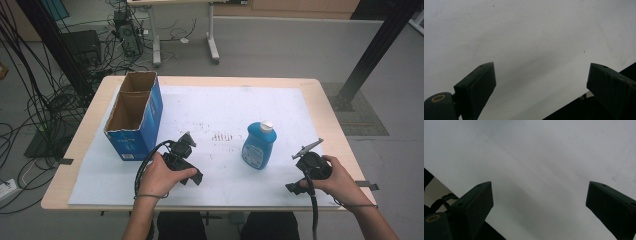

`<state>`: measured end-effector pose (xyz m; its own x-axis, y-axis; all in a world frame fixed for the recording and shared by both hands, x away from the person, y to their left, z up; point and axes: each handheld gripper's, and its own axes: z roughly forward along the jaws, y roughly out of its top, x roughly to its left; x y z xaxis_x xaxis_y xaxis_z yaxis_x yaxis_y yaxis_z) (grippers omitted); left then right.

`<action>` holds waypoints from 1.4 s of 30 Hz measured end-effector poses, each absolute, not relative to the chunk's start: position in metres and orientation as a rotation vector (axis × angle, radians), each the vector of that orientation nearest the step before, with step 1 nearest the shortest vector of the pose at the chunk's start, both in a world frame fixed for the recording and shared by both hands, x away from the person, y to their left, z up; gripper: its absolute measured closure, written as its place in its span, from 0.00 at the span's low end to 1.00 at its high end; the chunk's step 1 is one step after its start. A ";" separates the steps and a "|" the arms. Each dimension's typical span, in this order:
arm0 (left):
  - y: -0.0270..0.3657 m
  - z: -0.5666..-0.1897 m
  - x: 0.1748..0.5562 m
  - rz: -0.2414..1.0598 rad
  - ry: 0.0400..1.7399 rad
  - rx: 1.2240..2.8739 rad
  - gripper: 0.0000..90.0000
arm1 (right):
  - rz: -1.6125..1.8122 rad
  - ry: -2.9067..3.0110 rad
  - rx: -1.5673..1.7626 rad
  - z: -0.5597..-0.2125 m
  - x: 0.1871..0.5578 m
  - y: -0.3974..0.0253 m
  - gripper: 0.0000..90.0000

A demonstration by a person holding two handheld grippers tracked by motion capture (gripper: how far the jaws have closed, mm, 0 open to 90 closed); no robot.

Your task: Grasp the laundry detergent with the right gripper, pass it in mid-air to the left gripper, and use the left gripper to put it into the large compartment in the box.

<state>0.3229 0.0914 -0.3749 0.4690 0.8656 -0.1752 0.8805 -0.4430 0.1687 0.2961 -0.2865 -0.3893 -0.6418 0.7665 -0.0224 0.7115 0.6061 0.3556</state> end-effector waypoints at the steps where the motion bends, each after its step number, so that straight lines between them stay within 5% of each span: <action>1: 0.091 -0.375 0.323 -0.091 1.501 2.485 0.10 | 0.497 2.649 1.231 -0.390 0.296 -0.287 0.08; 42: 0.093 -0.373 0.321 -0.095 1.520 2.479 0.10 | 0.996 2.416 1.106 -0.422 0.295 -0.286 0.04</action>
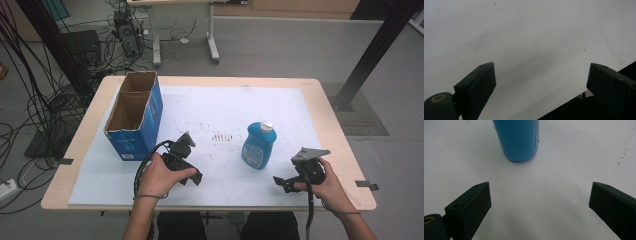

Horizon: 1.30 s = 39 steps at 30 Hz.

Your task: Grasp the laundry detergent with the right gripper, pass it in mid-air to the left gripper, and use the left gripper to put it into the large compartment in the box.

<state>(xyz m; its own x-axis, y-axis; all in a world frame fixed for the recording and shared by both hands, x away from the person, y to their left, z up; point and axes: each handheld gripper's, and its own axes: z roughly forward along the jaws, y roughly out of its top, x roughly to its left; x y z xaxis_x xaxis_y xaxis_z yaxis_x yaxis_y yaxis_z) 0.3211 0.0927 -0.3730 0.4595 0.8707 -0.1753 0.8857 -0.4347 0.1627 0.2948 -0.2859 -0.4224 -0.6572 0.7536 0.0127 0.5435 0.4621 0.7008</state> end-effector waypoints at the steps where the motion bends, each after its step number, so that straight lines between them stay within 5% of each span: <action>1: 0.093 -0.373 0.321 -0.092 1.522 2.480 0.10 | 1.016 2.405 1.100 -0.424 0.295 -0.286 0.04; 39: 0.102 -0.369 0.318 -0.077 1.555 2.450 0.10 | 1.415 2.191 0.937 -0.437 0.292 -0.285 0.03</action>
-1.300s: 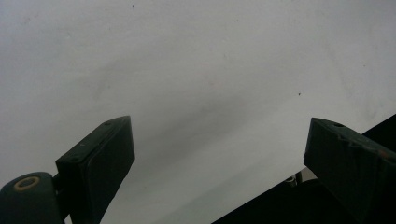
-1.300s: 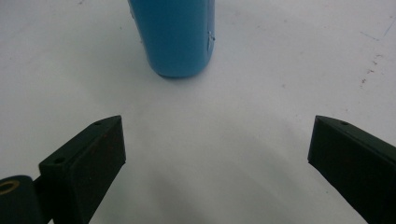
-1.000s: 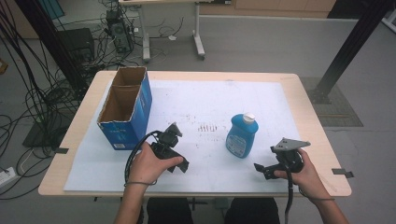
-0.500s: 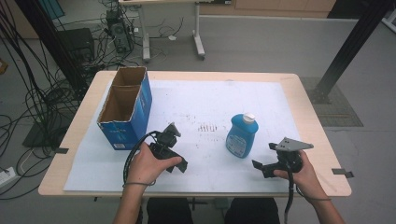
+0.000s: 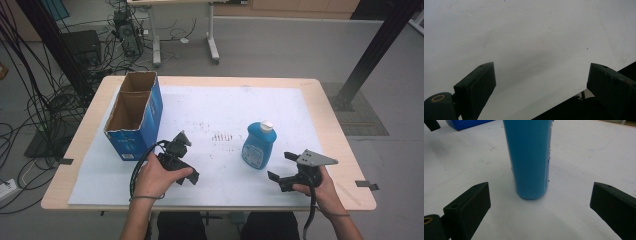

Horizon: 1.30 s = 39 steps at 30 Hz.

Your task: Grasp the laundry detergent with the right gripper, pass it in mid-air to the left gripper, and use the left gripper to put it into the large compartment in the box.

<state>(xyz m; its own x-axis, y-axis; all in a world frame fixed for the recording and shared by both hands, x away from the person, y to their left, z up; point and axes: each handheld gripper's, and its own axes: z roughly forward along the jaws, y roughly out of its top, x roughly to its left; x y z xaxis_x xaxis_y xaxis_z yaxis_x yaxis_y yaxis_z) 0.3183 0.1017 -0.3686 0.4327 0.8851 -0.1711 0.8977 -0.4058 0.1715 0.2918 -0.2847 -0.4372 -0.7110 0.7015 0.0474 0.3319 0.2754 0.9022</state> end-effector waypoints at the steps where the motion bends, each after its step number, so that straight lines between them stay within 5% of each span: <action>1: 0.102 -0.369 0.318 -0.077 1.557 2.447 0.10 | 1.415 2.191 0.937 -0.437 0.292 -0.285 0.03; 39: 0.102 -0.368 0.317 -0.072 1.558 2.449 0.09 | 1.475 2.129 0.945 -0.464 0.286 -0.275 0.03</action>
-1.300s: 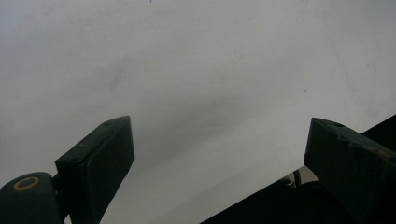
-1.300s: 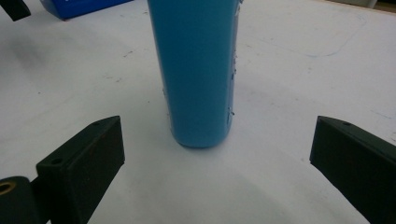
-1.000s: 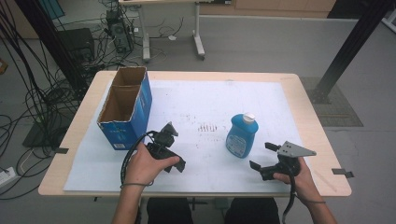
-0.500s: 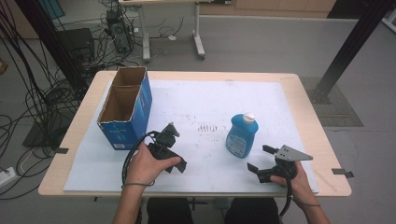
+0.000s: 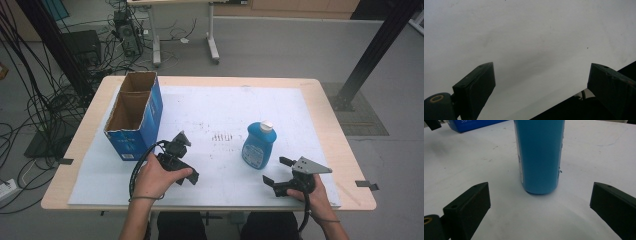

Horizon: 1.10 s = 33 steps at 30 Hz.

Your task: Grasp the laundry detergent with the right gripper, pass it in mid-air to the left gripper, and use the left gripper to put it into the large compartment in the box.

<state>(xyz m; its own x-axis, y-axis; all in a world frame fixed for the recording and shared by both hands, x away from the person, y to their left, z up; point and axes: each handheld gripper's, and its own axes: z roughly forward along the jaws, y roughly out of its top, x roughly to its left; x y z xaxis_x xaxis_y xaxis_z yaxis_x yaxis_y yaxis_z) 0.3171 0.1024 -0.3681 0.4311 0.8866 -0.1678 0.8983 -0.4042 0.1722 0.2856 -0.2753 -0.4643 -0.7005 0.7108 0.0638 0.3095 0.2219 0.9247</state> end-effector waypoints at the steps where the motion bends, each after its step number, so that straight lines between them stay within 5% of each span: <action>1: 0.103 -0.368 0.317 -0.072 1.558 2.449 0.09 | 1.481 2.126 0.948 -0.464 0.286 -0.275 0.03; 33: 0.106 -0.367 0.318 -0.075 1.565 2.450 0.09 | 1.481 2.131 0.927 -0.464 0.297 -0.261 0.03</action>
<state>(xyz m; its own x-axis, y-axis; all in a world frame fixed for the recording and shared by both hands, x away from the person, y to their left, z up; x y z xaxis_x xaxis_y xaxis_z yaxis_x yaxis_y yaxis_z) 0.3177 0.1057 -0.3673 0.4272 0.8885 -0.1676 0.9004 -0.4014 0.1677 0.2973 -0.2608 -0.4643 -0.7082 0.7037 0.0570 0.2988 0.2255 0.9273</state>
